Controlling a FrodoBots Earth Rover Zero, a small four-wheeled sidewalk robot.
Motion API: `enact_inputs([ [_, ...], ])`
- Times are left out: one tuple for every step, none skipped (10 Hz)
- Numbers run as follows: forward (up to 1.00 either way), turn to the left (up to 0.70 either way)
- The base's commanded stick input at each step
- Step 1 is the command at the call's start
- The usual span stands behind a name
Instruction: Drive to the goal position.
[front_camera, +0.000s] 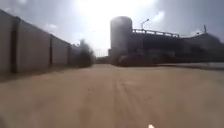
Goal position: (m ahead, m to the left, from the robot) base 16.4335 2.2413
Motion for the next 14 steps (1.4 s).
enact_inputs([
  [1.00, 0.00],
  [1.00, 0.00],
  [1.00, 0.00],
  [1.00, 0.00],
  [1.00, 0.00],
  [1.00, 0.00],
  [1.00, 0.00],
  [1.00, 0.00],
  [1.00, 0.00],
  [1.00, 0.00],
  [1.00, 0.00],
  [1.00, 0.00],
  [1.00, 0.00],
  [1.00, 0.00],
])
